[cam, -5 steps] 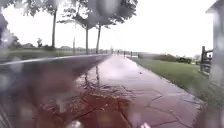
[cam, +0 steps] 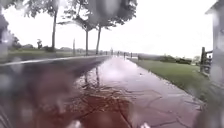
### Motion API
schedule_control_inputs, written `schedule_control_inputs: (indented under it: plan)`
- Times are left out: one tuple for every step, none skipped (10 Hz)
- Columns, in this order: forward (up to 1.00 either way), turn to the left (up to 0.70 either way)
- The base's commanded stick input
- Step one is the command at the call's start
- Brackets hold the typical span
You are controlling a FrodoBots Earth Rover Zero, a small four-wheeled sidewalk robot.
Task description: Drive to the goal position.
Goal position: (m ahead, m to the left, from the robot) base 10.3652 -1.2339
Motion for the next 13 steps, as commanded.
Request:
schedule_control_inputs:
  plan:
    - [0.70,0.00]
    - [0.70,0.00]
    - [0.70,0.00]
    - [0.70,0.00]
    - [0.70,0.00]
    - [0.70,0.00]
    - [0.70,0.00]
    - [0.70,0.00]
    - [0.70,0.00]
    - [0.70,0.00]
    - [0.70,0.00]
    - [0.70,0.00]
    - [0.70,0.00]
